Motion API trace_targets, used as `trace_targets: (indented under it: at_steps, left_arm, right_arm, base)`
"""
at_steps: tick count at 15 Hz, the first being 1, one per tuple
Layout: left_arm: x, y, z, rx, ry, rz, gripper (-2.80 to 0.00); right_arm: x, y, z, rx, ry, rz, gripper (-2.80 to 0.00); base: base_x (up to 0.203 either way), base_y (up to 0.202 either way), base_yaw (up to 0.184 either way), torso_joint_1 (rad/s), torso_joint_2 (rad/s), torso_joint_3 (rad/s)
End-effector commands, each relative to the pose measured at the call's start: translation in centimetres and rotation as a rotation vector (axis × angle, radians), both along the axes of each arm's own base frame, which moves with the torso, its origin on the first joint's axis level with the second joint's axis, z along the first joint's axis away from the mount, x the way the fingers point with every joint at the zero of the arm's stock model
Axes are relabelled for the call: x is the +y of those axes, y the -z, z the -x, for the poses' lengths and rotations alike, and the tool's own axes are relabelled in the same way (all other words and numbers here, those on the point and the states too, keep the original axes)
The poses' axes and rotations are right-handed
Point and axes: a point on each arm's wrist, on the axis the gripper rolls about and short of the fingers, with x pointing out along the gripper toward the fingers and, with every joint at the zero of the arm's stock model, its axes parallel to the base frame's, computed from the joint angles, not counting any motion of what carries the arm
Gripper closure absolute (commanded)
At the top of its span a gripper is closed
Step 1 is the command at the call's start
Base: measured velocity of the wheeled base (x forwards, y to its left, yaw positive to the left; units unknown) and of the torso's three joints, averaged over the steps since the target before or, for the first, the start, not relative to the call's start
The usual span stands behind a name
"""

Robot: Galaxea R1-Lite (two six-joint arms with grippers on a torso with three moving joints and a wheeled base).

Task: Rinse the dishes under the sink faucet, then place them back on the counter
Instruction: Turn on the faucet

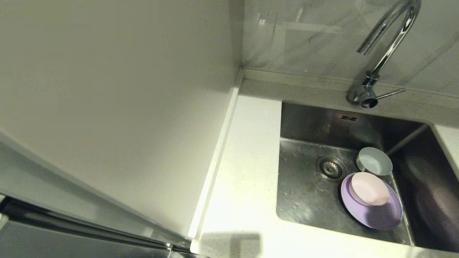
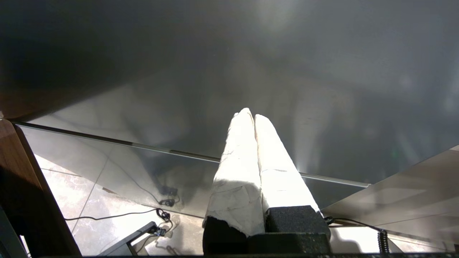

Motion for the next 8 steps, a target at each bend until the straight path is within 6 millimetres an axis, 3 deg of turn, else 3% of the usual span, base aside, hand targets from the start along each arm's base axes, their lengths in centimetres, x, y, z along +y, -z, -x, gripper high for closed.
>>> trace_targets:
  at_steps: [1,4,8]
  left_arm:
    - [0.0,0.1,0.0,0.002,0.0,0.001,0.0]
    - [0.0,0.1,0.0,0.003,0.0,0.001,0.0]
    - [0.0,0.0,0.0,0.001,0.0,0.001,0.0]
  right_arm:
    - [-0.3,-1.4,-4.5,0.038,-0.017,-0.05,0.0]
    - [1.0,-2.3,-9.4,0.063,-0.146,-0.131,0.0]
    - [4.8,-2.1,-16.5,0.136,-0.207,-0.125,0.0]
  base:
    - [0.0,0.0,0.0,0.0,0.0,0.0]
    - [0.0,0.0,0.0,0.0,0.0,0.0]
    - [0.0,0.0,0.0,0.0,0.0,0.0]
